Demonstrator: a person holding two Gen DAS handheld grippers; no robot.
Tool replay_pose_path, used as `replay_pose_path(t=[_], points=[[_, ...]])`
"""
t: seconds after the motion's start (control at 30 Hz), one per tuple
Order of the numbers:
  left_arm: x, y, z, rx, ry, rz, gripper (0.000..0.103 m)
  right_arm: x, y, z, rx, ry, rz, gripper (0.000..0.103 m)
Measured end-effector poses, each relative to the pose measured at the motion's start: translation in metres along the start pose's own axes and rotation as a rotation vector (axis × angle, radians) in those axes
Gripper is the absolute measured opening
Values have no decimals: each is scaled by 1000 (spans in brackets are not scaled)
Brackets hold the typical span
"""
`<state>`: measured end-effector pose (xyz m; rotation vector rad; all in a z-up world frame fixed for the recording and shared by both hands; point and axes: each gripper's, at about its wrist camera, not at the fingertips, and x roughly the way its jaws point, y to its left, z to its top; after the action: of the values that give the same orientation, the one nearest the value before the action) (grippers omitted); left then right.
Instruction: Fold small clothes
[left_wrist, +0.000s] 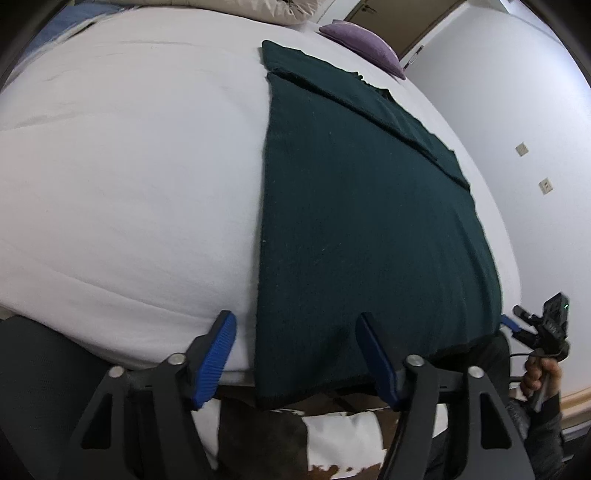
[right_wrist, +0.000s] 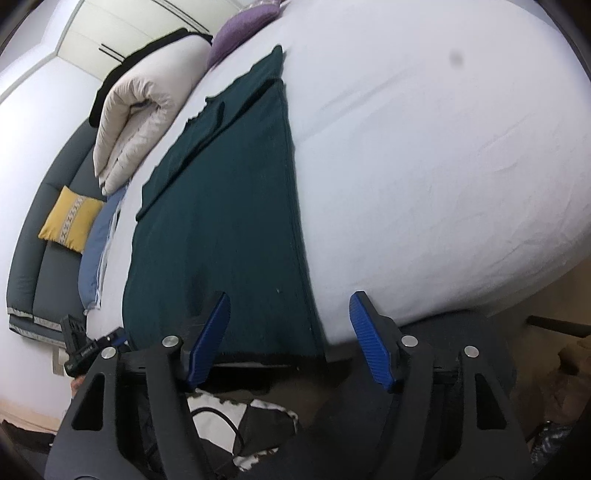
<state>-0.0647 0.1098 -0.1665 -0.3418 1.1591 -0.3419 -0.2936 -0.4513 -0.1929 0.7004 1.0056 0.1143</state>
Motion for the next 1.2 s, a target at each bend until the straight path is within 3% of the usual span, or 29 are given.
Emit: replay_pose_path(t=[0.13, 0.4, 0.53, 0.7, 0.8, 0.87, 0.93, 1.07, 1.2], points=[[0, 1, -5, 8, 19, 15, 49, 8, 2, 1, -5, 51, -11, 64], [4, -5, -11, 10, 46, 22, 48, 22, 7, 4, -8, 104, -56, 62], [6, -8, -13, 20, 75, 30, 22, 24, 7, 3, -15, 113, -55, 60], [6, -5, -16, -3, 77, 6, 9, 28, 10, 4, -32, 147, -84, 57], [4, -6, -17, 2, 72, 0, 8, 34, 15, 5, -58, 175, -112, 46], [1, -5, -17, -4, 68, -9, 7, 39, 16, 5, -71, 195, -126, 23], [-5, -3, -17, -17, 60, -26, 7, 41, 16, 4, -73, 206, -118, 11], [-21, 5, -14, -58, 37, -81, 7, 31, 19, 1, -78, 175, -101, 8], [-39, 8, -8, -98, -10, -146, 7, 11, 22, 4, -60, 109, -31, 7]])
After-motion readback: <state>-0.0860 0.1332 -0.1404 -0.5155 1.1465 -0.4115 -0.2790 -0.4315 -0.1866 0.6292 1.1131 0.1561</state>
